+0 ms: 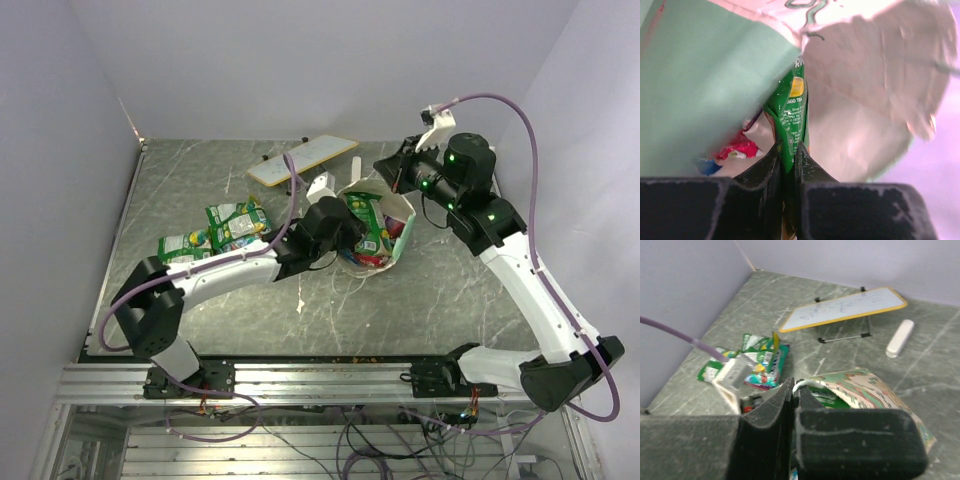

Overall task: Take the snacks out of the paper bag
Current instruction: Take out the snack from the paper bag, then place the snack at the center of the board.

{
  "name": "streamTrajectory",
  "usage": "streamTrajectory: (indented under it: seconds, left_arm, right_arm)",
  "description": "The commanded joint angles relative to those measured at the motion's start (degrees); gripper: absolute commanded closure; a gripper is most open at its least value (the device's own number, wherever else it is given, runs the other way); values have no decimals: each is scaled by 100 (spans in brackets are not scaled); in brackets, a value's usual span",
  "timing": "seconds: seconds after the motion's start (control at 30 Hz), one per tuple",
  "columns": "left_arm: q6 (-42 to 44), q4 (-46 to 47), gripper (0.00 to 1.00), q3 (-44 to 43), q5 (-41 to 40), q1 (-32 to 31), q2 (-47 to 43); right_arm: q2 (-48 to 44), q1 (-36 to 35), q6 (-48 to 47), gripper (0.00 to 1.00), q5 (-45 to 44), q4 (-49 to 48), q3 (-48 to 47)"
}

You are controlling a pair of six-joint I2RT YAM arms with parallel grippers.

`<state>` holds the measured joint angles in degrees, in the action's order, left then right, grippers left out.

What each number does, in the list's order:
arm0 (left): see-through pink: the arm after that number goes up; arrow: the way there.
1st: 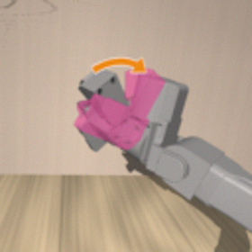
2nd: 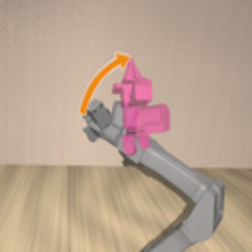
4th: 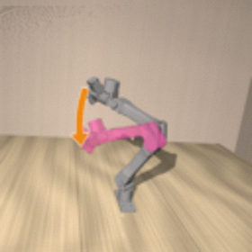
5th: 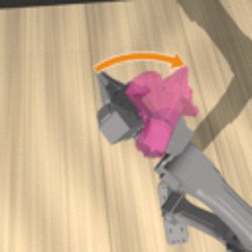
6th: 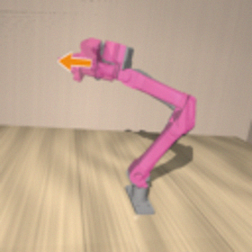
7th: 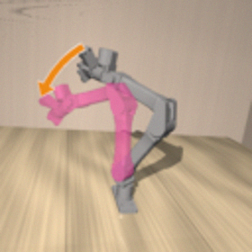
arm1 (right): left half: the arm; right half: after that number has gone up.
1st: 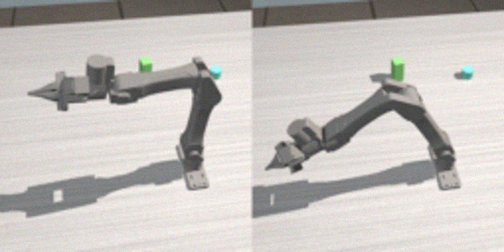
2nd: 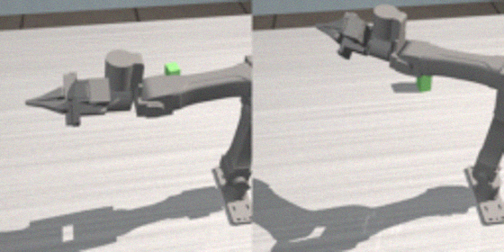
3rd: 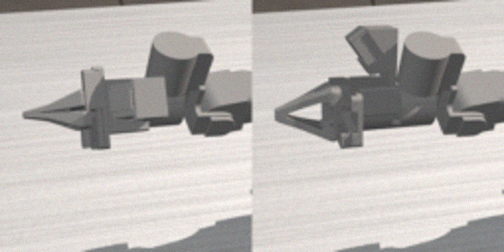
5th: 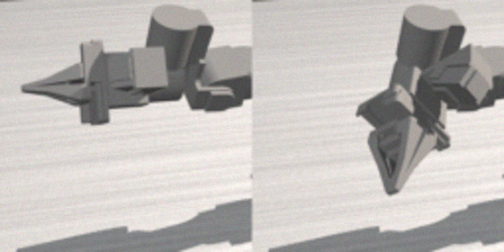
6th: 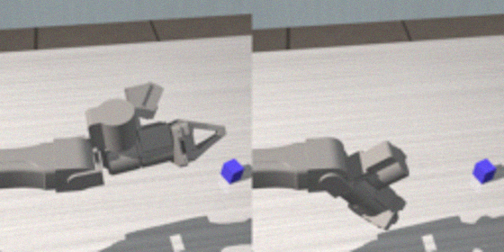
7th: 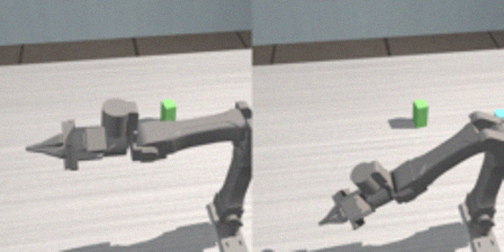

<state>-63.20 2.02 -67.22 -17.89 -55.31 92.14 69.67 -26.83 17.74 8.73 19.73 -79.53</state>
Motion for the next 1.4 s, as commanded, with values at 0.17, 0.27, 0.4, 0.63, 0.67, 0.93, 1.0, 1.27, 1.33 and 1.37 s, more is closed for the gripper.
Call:
streamTrajectory:
  seconds: [0.17,0.27,0.4,0.63,0.67,0.93,1.0,1.27,1.33,1.37]
  left_arm:
    - [1804,-770,89,-510,1822,54,-1305]
    - [2311,-1208,91,-676,2198,119,-1864]
    - [2844,-1726,93,-918,2317,275,-2638]
    - [3126,-3875,93,-2166,-70,469,-2881]
    - [3004,-4169,93,-2292,-681,523,-2840]
    - [1824,-4264,93,-1412,-1190,3121,-2992]
    - [1566,-3715,93,-753,-477,4106,-3229]
    - [-53,-1544,93,1585,1574,6740,-3670]
    - [-493,-1488,93,1907,1193,6762,-3667]
    - [-860,-1484,93,2067,984,6764,-3698]
  right_arm:
    - [-120,98,-628,100,-910,408,-408]
    - [-107,108,-749,100,-1018,462,-477]
    - [-145,124,-699,100,-923,407,-426]
    - [-233,134,-753,100,-873,535,-522]
    - [-253,134,-768,100,-869,565,-528]
    - [-423,134,-636,100,-631,493,-322]
    - [-407,134,-652,100,-564,545,-390]
    - [-355,134,-666,100,-219,784,-653]
    - [-367,134,-675,100,-153,840,-639]
    - [-395,134,-675,100,-132,851,-622]
